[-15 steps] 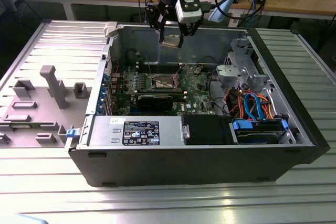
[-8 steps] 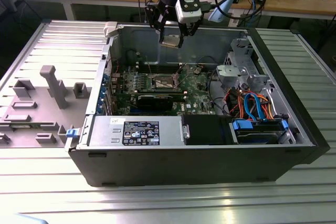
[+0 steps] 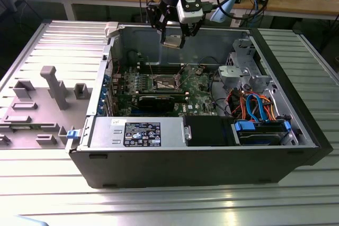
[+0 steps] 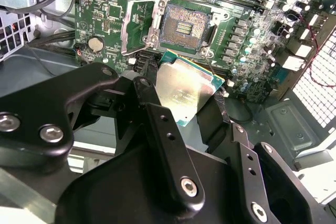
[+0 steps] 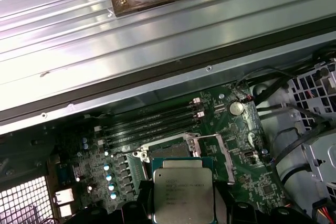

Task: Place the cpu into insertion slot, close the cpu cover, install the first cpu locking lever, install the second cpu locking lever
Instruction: 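Place the cpu into insertion slot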

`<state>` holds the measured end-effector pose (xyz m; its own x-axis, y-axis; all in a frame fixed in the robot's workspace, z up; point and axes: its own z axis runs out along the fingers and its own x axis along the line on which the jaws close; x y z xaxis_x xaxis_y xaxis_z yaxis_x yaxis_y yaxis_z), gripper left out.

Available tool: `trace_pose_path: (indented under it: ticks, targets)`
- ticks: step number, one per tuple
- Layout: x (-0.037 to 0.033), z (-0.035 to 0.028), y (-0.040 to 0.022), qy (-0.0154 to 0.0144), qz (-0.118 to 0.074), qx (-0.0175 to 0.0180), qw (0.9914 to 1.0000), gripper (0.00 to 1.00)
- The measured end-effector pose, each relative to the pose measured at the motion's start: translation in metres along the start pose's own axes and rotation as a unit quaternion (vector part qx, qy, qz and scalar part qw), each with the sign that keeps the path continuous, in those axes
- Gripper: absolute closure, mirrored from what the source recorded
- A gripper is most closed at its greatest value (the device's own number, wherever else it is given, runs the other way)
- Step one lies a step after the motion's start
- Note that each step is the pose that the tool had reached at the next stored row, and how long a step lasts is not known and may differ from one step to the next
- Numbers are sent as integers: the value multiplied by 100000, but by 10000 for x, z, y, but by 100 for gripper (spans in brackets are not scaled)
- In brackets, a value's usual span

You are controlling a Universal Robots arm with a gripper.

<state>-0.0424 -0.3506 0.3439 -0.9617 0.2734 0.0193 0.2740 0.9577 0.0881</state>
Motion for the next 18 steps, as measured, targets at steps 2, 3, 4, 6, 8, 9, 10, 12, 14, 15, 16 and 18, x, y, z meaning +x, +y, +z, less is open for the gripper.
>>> trace_pose_path:
  ticks: [2, 3, 4, 6, 8, 9, 10, 12, 14, 15, 16, 18]
  targets:
    - [0, 0, 0, -9, 109, 1, 100000, 45]
    - [0, 0, 0, -16, 158, -5, 100000, 45]
    - [0, 0, 0, -20, 211, -5, 100000, 45]
    - [0, 0, 0, -35, 378, -7, 99999, 45]
    - [0, 0, 0, -42, 475, -10, 99999, 45]
    - [0, 0, 0, -44, 505, -9, 99999, 45]
    - [0, 0, 0, -49, 540, -8, 99999, 45]
    - [0, 0, 0, -57, 641, -11, 99998, 45]
    - [0, 0, 0, -69, 754, -16, 99997, 45]
    - [0, 0, 0, -73, 808, -16, 99997, 45]
    - [0, 0, 0, -74, 838, -15, 99996, 45]
    - [0, 0, 0, -81, 901, -18, 99996, 45]
